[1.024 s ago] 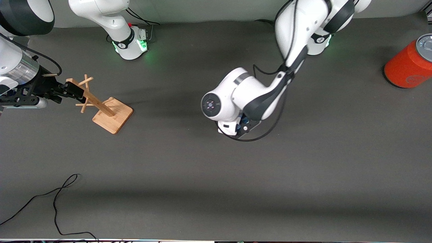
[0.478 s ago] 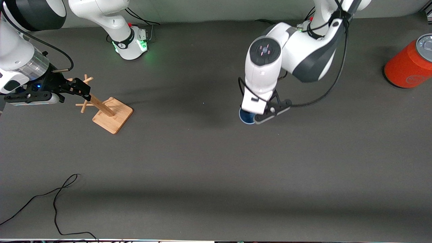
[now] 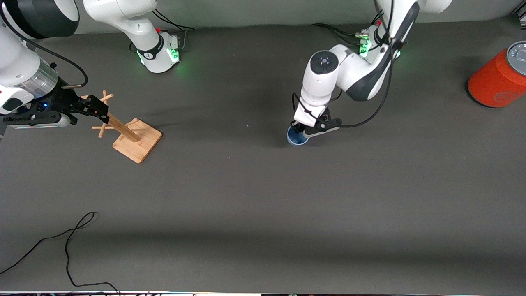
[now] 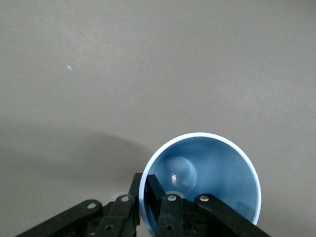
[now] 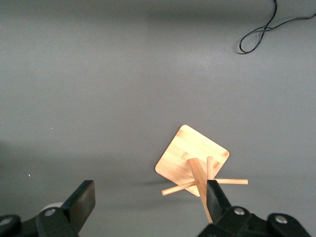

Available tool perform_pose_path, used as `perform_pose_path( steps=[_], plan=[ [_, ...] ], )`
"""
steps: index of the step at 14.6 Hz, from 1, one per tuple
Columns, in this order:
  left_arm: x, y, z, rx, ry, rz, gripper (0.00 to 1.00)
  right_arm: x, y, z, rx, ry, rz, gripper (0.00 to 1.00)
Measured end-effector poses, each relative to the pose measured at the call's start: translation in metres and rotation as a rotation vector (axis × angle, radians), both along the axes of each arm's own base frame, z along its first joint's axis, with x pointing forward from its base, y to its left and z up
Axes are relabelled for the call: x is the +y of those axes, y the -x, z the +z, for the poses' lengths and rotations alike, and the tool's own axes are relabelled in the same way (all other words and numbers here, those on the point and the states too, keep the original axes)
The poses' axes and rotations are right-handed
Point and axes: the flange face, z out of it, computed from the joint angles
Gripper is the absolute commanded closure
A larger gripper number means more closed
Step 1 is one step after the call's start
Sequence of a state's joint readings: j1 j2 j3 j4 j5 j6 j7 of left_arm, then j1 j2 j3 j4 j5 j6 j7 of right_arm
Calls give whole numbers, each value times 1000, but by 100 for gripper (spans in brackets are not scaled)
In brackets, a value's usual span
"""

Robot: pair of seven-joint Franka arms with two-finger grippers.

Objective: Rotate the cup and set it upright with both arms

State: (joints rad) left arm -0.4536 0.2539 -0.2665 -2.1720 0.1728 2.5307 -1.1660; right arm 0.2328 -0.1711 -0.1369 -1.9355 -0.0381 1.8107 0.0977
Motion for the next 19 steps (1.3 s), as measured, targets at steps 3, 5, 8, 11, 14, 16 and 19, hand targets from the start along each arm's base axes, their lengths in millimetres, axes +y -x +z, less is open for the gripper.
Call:
perform_pose_path(
  steps=[3,5,8,11,14,16,19],
  plan=[
    [-7,2,-37,14,9,-27,100,0,0,-1,1,0,0,0],
    [-12,3,-48,12,26,-35,100,0,0,-1,1,0,0,0],
    [-12,1,-48,2,26,-45,30,0,1,-1,2,0,0,0],
    [-11,3,-50,-1,0,-70,0,0,0,-5,-12,-2,1,0],
    [-11,1,-46,41,-67,-70,0,0,1,-9,-19,-4,1,0],
    [-12,-4,-30,53,-104,-69,0,0,3,-8,-23,-5,2,0],
    [-13,-2,14,39,-139,-69,0,0,4,-6,-27,-6,2,0]
  ],
)
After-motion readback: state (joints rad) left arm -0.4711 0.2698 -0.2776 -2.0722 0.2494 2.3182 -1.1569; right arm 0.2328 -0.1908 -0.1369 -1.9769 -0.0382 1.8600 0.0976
